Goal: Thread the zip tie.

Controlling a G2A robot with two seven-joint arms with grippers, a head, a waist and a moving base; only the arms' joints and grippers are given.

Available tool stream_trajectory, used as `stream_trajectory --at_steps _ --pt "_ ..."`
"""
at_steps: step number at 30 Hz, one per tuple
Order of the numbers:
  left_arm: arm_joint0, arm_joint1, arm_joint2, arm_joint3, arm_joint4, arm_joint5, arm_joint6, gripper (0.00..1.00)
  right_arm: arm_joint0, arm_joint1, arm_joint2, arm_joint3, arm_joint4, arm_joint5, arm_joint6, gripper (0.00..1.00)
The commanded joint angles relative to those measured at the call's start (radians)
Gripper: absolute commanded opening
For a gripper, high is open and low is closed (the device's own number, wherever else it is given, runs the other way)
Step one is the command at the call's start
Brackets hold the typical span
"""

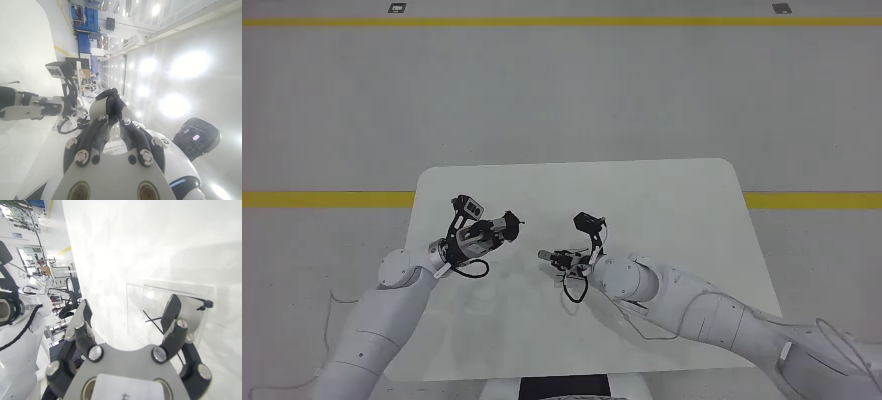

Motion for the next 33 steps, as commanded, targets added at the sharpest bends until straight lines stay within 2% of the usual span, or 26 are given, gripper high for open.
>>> stream_trajectory --at_steps 1,13,26,33 --pt "0.0 0.0 0.0 0.0 0.0 0.0 0.0 0.0 0.005 -0.003 -0.007 0.001 0.013 0.0 -0.013 1.0" --pt "0.0 0.0 0.0 0.0 0.0 0.0 0.0 0.0 0.017 -0.01 -0.013 -0.006 0.043 0.0 -0.09 1.0" --pt "0.0 0.0 0.0 0.0 0.0 0.0 0.0 0.0 0.041 -0.045 -0.013 0.032 0.035 0.0 -0.056 1.0" --pt "0.0 0.0 0.0 0.0 0.0 0.0 0.0 0.0 0.045 -0.067 -0.013 0.048 0.015 0.0 -0.005 1.0"
